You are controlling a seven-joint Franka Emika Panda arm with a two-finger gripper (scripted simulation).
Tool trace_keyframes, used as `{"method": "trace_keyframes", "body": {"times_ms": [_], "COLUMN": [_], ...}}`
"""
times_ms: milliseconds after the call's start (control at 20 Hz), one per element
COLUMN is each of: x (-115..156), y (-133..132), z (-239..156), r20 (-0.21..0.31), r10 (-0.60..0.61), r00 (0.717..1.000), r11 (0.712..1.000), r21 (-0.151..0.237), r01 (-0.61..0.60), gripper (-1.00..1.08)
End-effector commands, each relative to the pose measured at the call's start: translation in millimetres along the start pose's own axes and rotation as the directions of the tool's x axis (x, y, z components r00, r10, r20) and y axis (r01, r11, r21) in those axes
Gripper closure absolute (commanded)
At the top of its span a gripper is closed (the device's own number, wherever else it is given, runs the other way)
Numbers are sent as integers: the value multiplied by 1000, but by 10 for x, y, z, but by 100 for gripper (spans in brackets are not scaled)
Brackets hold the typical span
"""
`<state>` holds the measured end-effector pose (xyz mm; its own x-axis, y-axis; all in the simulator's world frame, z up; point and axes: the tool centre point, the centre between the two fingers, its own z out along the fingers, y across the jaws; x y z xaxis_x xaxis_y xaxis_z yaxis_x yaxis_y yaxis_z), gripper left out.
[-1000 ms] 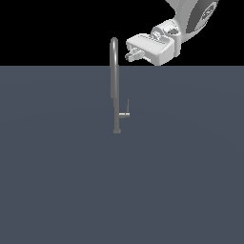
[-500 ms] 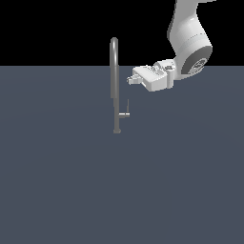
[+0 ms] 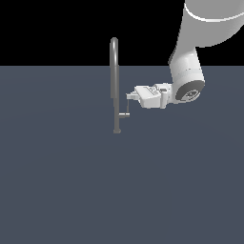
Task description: Turn on the faucet by rotating a designated handle.
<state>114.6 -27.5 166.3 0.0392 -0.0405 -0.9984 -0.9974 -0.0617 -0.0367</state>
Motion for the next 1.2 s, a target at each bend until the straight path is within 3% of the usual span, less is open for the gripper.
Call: {"method": "trace_keyframes", "body": {"times_ms": [0, 500, 1150], "x": [97, 182, 82], "y": [-20, -27, 216], "z": [19, 45, 52], "r20": [24, 42, 43], "r10": [22, 39, 39], "r00": [999, 998, 998], "r11": [999, 998, 998], "r21": [22, 39, 39], "r01": [-23, -41, -40], "gripper": [108, 108, 108]}}
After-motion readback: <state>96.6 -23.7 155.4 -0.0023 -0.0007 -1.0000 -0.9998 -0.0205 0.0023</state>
